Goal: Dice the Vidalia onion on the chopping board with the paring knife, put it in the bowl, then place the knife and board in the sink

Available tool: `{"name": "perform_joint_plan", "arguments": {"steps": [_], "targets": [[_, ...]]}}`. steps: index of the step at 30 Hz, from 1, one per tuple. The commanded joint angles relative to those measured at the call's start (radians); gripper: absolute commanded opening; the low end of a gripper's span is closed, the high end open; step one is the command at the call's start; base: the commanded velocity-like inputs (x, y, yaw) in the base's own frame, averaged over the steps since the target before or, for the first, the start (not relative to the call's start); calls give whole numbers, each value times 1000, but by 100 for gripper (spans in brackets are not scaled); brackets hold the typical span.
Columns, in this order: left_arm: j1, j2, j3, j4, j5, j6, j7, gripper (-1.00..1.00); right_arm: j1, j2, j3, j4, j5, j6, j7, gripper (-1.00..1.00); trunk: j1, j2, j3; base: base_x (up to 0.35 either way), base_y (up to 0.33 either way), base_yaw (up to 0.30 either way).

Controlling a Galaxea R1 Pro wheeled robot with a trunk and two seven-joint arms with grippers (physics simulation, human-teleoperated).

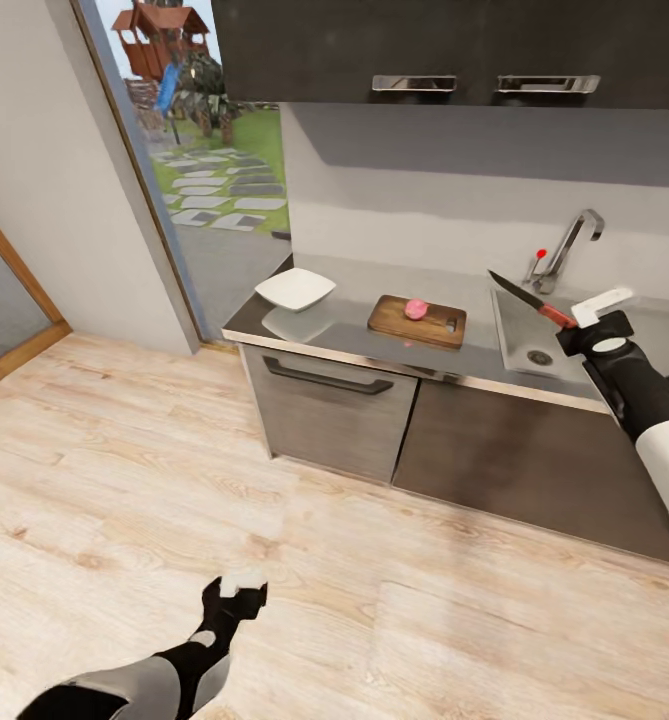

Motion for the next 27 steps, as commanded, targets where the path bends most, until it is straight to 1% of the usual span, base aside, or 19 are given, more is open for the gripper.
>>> {"name": "perform_joint_plan", "arguments": {"steps": [1,2,3,4,5,6,7,9,10,12,13,14,16,17,19,20,22,25,27], "targets": [[17,1,-9,5,5,-68,10,100,-1,3,8,-6,14,12,-12,-100,0,-2,-1,0,0,0],[37,2,-9,5,5,-133,17,100,-1,7,8,-10,19,14,-17,-100,0,-2,-1,0,0,0],[48,2,-9,5,5,-164,21,100,-1,9,8,-11,22,15,-19,-100,0,-2,-1,0,0,0],[67,2,-9,5,5,-214,30,100,-2,12,9,-12,28,16,-22,-100,0,-2,-1,0,0,0],[88,2,-9,6,4,-246,42,100,-1,14,9,-13,37,16,-23,-100,0,-2,-1,0,0,0],[113,2,-9,6,4,-269,59,100,-1,16,9,-14,47,15,-24,-100,0,-2,-1,0,0,0],[126,2,-9,6,4,-278,68,100,-1,16,9,-14,53,15,-24,-100,0,-2,-1,0,0,0],[171,2,-9,6,4,-317,121,100,0,17,10,-14,71,11,-24,-100,0,-2,-1,0,0,0],[180,2,-9,6,4,-327,137,100,0,18,10,-14,74,10,-25,-100,0,-2,-1,0,0,0],[210,2,-9,6,3,-372,200,100,0,18,11,-15,93,9,-25,-100,0,-2,-1,0,0,0],[217,1,-9,6,1,-382,214,100,0,18,11,-15,101,8,-25,-100,0,-2,-1,0,0,0],[245,-5,-9,5,-20,-413,264,100,0,18,28,-15,187,8,-27,-100,0,-2,-1,0,0,0],[251,-4,-9,5,-30,-417,273,100,0,19,43,-15,280,8,-34,-100,0,-2,-1,0,0,0],[252,-3,-9,5,-32,-418,274,100,0,19,45,-15,306,9,-36,-100,0,-2,-1,0,0,0],[254,-2,-9,4,-35,-413,274,100,0,20,49,-15,401,8,-43,-100,0,-2,-1,0,0,0],[254,-1,-9,4,-36,-405,272,100,0,20,51,-15,440,8,-47,-100,0,-2,-1,0,0,0],[255,0,-9,4,-36,-388,265,100,0,20,51,-15,480,8,-53,-100,0,-2,-1,0,0,0],[255,0,-9,3,-37,-355,247,100,0,19,50,-16,509,8,-67,-100,0,-2,-1,0,0,0],[255,0,-10,3,-38,-343,241,100,0,19,51,-16,516,8,-83,-100,0,-2,-1,0,0,0]]}}
